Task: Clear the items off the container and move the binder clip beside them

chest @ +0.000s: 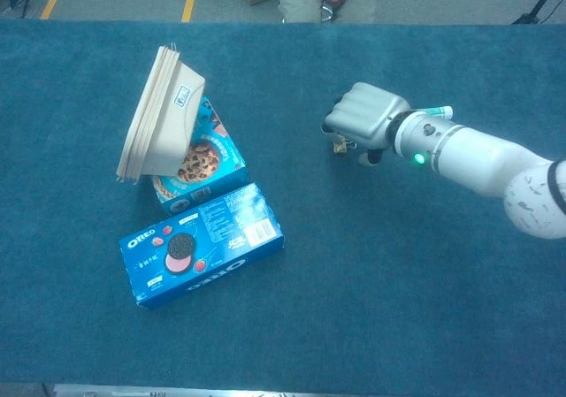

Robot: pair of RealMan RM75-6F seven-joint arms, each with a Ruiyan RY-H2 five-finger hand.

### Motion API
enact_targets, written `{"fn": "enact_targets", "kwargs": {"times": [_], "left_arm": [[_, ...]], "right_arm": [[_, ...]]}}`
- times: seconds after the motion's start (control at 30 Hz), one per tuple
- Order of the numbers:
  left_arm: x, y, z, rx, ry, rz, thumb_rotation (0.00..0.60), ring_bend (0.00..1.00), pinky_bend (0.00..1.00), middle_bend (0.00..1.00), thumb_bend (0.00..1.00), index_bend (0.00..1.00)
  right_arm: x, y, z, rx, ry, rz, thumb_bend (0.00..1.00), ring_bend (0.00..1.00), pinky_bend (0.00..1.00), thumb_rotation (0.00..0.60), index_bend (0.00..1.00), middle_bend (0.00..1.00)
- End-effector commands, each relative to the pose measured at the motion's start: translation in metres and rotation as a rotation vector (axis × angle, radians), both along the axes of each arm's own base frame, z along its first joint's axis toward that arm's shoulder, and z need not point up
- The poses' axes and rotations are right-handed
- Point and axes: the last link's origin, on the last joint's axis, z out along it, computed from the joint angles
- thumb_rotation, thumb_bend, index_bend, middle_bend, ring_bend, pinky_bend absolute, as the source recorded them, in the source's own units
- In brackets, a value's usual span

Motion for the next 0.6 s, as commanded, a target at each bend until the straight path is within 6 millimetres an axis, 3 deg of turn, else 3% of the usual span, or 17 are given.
{"fn": "enact_targets", "kwargs": {"times": [0.03,0.17,0.3,0.6], "left_arm": [[0.000,0.001,-0.001,-0.003,-0.002,-0.003,0.600,0.06,0.04,0.12,0.39,0.19],[0.000,0.002,-0.002,-0.007,-0.005,-0.008,0.600,0.06,0.04,0.12,0.39,0.19],[0.000,0.004,-0.003,-0.009,-0.007,-0.009,0.600,0.06,0.04,0.12,0.39,0.19],[-0.001,0.001,-0.001,0.000,-0.002,0.002,0.600,0.06,0.04,0.12,0.39,0.19]], "right_arm": [[-0.016,0.003,0.019,-0.018,0.014,-0.026,0.23,0.24,0.39,0.600,0.40,0.34],[-0.032,0.002,0.040,-0.047,0.042,-0.051,0.23,0.24,0.39,0.600,0.40,0.34],[-0.029,0.000,0.051,-0.062,0.007,-0.060,0.24,0.24,0.39,0.600,0.40,0.34],[-0.001,0.002,0.029,-0.003,-0.047,-0.004,0.23,0.23,0.39,0.600,0.40,0.33]]}}
